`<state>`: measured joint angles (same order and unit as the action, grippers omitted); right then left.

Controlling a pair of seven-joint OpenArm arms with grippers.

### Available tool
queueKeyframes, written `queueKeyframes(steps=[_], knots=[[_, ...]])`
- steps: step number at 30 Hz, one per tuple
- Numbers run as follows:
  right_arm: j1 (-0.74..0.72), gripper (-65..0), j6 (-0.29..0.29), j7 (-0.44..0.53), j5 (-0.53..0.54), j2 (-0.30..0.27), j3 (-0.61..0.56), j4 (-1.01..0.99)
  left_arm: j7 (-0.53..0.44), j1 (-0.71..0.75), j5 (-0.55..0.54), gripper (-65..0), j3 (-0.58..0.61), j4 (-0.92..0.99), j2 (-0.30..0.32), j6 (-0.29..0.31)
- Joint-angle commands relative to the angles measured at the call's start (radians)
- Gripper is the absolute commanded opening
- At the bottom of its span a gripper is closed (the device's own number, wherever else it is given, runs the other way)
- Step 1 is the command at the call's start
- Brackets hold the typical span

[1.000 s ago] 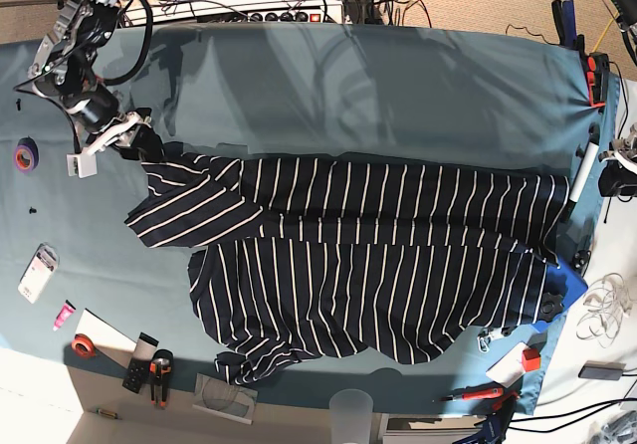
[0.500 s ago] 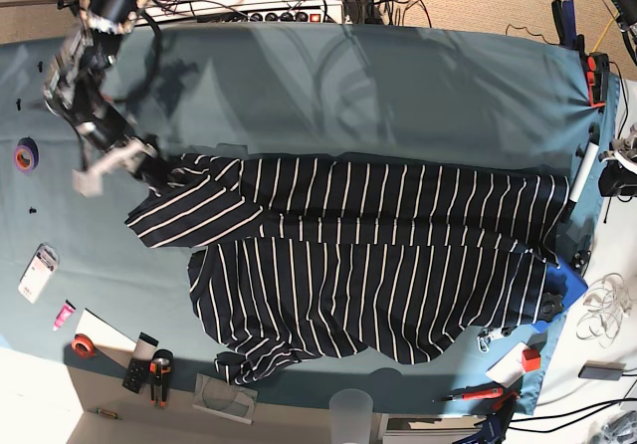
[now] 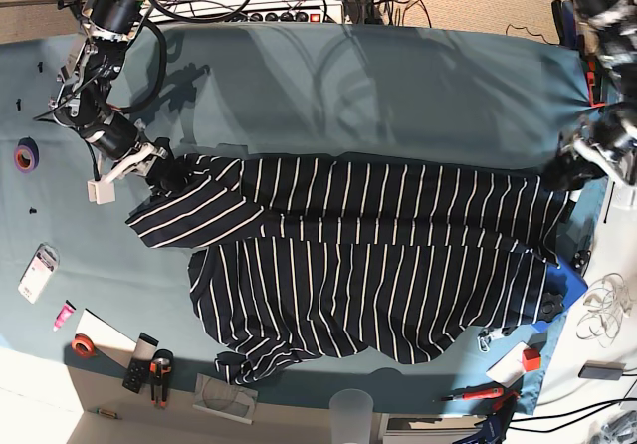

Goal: Layout the t-shirt on the table in an organized manner, then fold the t-shirt properly
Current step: 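Grasp the opposite collar corner with the left gripper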

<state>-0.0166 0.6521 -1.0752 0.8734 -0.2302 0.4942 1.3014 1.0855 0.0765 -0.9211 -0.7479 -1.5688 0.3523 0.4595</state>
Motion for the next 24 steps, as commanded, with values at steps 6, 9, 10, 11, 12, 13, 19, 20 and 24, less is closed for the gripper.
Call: queueKeyframes(steps=[6, 9, 10, 11, 12, 13, 19, 20, 24], knots=[[-0.002, -34.1, -0.009, -0.036, -0.033, -0.014, -0.002, 0.006, -0.031, -0.018, 0.053, -34.0, -0.007, 0.034, 0.01, -0.095], [-0.003, -34.1, -0.009, -0.035, -0.033, -0.014, -0.002, 0.006, -0.031, -0.036, 0.053, -34.0, -0.007, 0.071, -0.002, -0.112], [-0.003, -34.1, -0.009, -0.035, -0.033, -0.014, -0.002, 0.006, -0.03, -0.045, 0.053, -34.0, -0.007, 0.08, -0.011, -0.112], [-0.002, -34.1, -0.009, -0.035, -0.032, -0.014, -0.002, 0.006, -0.031, -0.056, 0.053, -34.0, -0.007, 0.089, -0.022, -0.112], [-0.003, -34.1, -0.009, -0.035, -0.033, -0.013, -0.002, 0.006, -0.031, -0.065, 0.053, -34.0, -0.007, 0.096, -0.031, -0.112], [-0.002, -34.1, -0.009, -0.036, -0.033, -0.014, -0.002, 0.006, -0.031, -0.076, 0.055, -34.0, -0.007, 0.101, -0.042, -0.112], [-0.002, -34.1, -0.008, -0.05, -0.033, -0.018, -0.002, 0.006, -0.048, -0.12, 0.12, -34.0, -0.008, 0.167, -0.061, -0.154], [-0.002, -34.1, -0.008, -0.051, -0.033, -0.019, -0.002, 0.006, -0.056, -0.123, 0.138, -34.0, -0.009, 0.18, -0.061, -0.164], [-0.002, -34.1, -0.005, -0.051, -0.033, -0.019, -0.002, 0.006, -0.069, -0.124, 0.169, -34.0, -0.01, 0.214, -0.061, -0.179]])
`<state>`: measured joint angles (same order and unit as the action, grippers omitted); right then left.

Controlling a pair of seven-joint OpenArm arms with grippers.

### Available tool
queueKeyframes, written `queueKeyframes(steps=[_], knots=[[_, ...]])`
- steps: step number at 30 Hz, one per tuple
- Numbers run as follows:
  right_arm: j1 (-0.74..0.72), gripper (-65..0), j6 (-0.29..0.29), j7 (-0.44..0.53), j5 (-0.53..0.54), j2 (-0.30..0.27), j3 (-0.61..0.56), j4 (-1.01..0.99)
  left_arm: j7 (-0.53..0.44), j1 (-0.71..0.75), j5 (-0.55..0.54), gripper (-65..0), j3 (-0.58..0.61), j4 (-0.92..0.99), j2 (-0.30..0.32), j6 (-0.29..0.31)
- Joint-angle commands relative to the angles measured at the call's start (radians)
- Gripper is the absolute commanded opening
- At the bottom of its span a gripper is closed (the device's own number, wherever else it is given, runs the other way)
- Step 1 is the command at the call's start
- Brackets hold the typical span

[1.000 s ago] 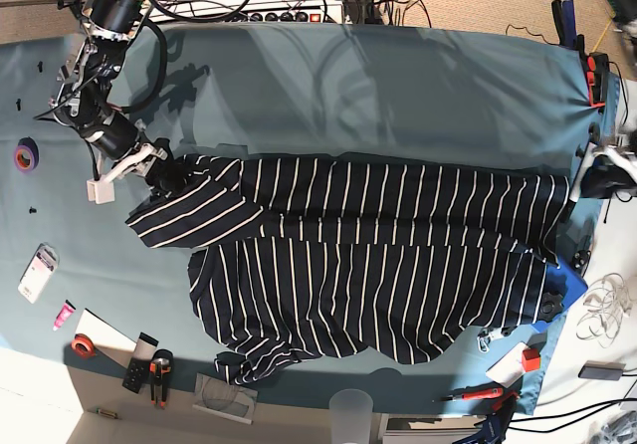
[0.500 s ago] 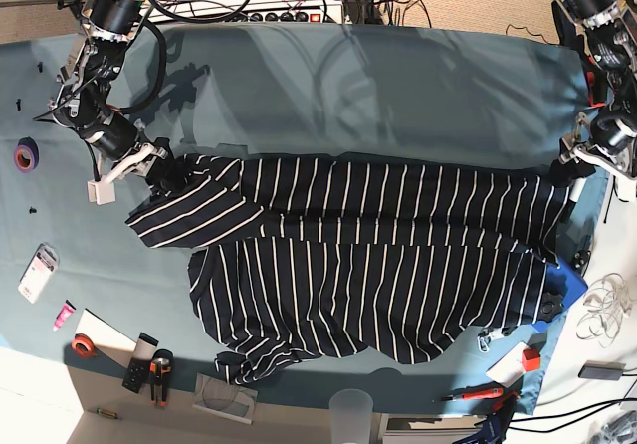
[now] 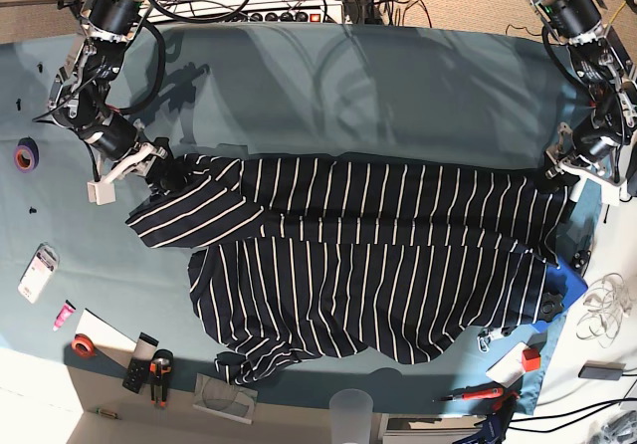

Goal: Layout the t-shirt on the table in an organized manner, then fold the t-shirt properly
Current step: 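Grasp the opposite collar corner with the left gripper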

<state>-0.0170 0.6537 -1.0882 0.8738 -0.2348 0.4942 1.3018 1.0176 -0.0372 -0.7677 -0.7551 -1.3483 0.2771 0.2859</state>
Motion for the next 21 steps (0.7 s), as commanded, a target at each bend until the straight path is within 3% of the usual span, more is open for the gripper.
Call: queueKeyframes(steps=[1, 8, 17, 21], knots=[[-0.002, -34.1, -0.001, -0.038, -0.033, -0.014, -0.002, 0.005, -0.002, -0.01, 0.012, -34.0, -0.003, -0.006, 0.013, -0.005], [-0.002, -34.1, 0.005, -0.038, -0.033, -0.014, -0.002, 0.005, -0.002, -0.054, 0.006, -34.0, -0.001, -0.006, 0.013, 0.003], [-0.002, -34.1, 0.005, -0.039, -0.033, -0.014, -0.002, 0.005, -0.015, -0.077, 0.099, -34.0, 0.0, -0.006, -0.008, 0.001], [-0.002, -34.1, 0.006, -0.038, -0.033, -0.014, -0.002, 0.005, 0.033, -0.077, 0.019, -34.1, 0.0, -0.013, 0.014, 0.008]])
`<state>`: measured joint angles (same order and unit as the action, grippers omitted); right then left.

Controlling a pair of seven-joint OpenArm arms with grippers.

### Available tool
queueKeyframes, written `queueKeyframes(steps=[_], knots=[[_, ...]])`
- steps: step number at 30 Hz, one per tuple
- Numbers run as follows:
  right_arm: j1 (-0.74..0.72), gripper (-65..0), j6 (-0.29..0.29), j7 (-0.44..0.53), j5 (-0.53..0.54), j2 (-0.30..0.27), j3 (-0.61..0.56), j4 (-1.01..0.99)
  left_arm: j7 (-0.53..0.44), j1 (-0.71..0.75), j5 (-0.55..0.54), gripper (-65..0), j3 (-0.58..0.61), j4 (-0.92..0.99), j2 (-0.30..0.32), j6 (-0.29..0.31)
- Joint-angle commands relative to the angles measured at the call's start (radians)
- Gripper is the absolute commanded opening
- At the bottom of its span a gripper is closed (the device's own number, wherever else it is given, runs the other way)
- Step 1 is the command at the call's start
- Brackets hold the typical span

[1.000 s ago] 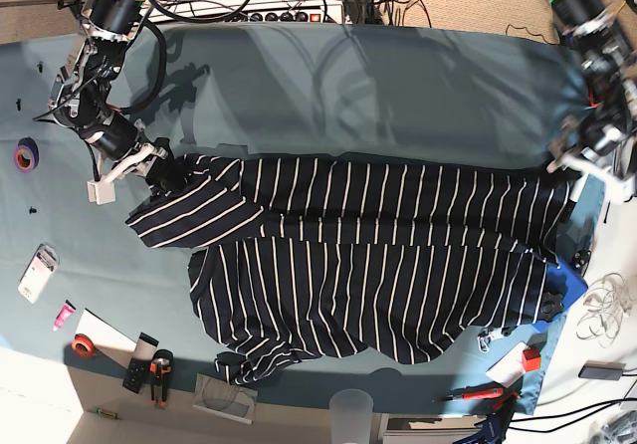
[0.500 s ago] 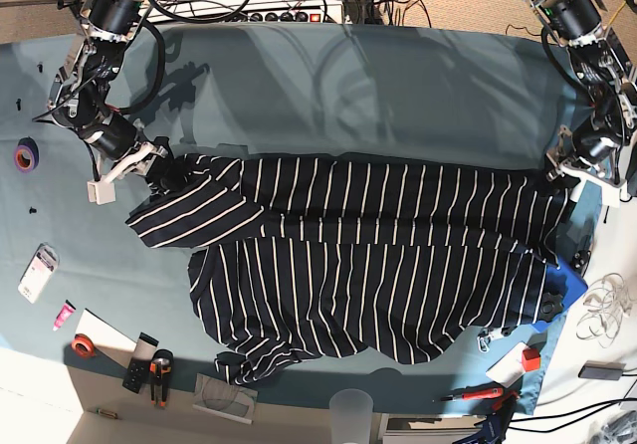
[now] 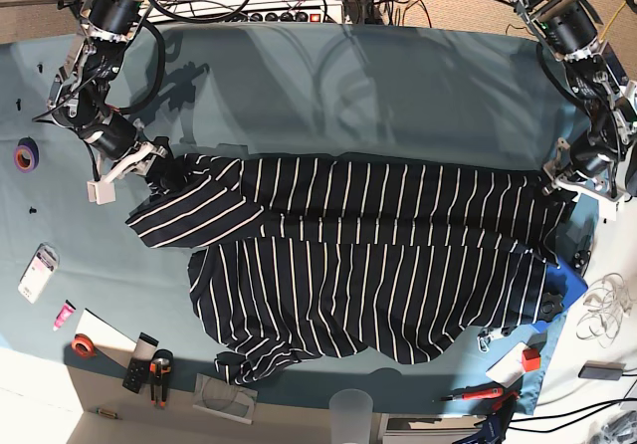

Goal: Layout the t-shirt on the table in an organized manner, then fold the t-shirt properly
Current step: 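Grasp the opposite collar corner with the left gripper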

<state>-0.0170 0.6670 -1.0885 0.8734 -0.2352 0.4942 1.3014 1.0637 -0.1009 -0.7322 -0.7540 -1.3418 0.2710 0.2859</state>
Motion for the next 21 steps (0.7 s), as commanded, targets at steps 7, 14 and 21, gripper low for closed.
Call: queueKeyframes(steps=[7, 14, 21], knots=[[-0.002, -34.1, -0.008, -0.037, -0.033, -0.014, -0.002, 0.006, 0.068, -0.012, 0.024, -34.1, -0.002, -0.14, 0.063, 0.058], [-0.002, -34.1, -0.006, -0.037, -0.033, -0.014, -0.002, 0.006, 0.061, 0.041, 0.131, -34.1, -0.001, -0.163, 0.049, -0.037], [-0.002, -34.1, -0.005, -0.038, -0.033, -0.014, -0.002, 0.006, -0.01, 0.086, 0.127, -34.1, -0.001, -0.161, 0.036, -0.057]])
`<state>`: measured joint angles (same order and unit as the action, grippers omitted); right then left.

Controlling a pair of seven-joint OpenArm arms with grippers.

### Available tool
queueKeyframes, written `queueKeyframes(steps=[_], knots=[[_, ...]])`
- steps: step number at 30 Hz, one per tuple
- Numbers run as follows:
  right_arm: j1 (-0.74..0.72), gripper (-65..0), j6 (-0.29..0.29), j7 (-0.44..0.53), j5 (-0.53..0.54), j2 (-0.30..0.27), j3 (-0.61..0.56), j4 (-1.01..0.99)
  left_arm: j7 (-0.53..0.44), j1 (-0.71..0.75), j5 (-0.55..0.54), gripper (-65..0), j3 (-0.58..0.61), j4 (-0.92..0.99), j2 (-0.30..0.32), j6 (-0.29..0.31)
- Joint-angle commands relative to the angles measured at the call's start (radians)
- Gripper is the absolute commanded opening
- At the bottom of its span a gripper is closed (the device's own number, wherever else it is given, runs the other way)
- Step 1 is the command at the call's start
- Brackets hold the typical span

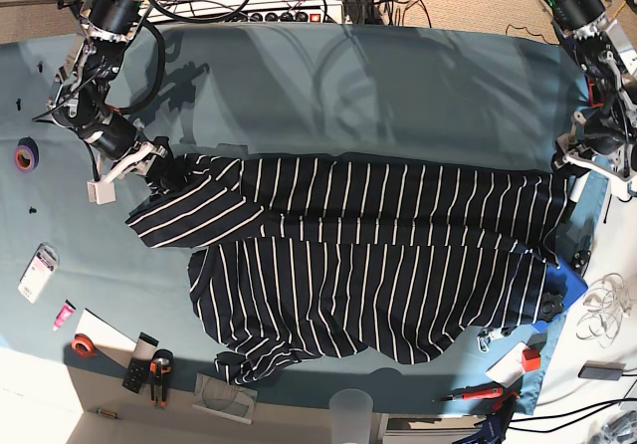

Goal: Layout the t-shirt on the table in an organized manner, then fold the t-shirt properly
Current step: 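Grasp the opposite collar corner with the left gripper, then lift and pull the shirt with both grippers to straighten it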

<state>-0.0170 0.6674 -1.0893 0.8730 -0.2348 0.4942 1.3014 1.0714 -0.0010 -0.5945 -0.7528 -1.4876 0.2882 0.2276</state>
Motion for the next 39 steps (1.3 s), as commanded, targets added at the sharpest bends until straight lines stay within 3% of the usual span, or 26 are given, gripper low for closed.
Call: queueKeyframes(steps=[1, 14, 17, 26, 28, 34, 35, 39], knots=[[-0.002, -34.1, -0.006, -0.037, -0.032, -0.014, -0.002, 0.006, -0.017, -0.016, -0.012, -34.1, -0.002, -0.015, 0.019, 0.002], [-0.002, -34.1, -0.006, -0.041, -0.032, -0.014, -0.002, 0.006, -0.085, -0.016, -0.049, -34.1, -0.002, 0.141, -0.014, 0.01], [-0.002, -34.1, -0.005, -0.04, -0.032, -0.014, -0.002, 0.006, -0.085, -0.019, -0.104, -34.1, -0.002, 0.163, -0.014, 0.062], [-0.002, -34.3, -0.004, -0.037, -0.032, -0.014, -0.002, 0.006, -0.072, -0.127, -0.101, -35.0, -0.002, 0.233, -0.016, 0.091], [-0.002, -38.5, -0.005, -0.027, -0.032, -0.014, -0.002, 0.006, -0.086, -0.143, -0.097, -39.1, -0.002, 0.247, -0.017, 0.091], [-0.007, -64.5, -0.005, 0.034, -0.037, -0.014, -0.001, 0.006, -0.06, -0.149, -0.097, -61.7, -0.002, 0.247, -0.016, 0.091], [-0.014, -65.0, -0.005, 0.035, -0.05, -0.015, 0.0, 0.006, -0.046, -0.149, -0.098, -64.9, -0.002, 0.247, -0.016, 0.092], [-0.05, -65.0, -0.005, 0.029, -0.092, -0.014, 0.056, 0.01, 0.051, -0.149, -0.108, -65.0, -0.002, 0.246, -0.012, 0.091]])
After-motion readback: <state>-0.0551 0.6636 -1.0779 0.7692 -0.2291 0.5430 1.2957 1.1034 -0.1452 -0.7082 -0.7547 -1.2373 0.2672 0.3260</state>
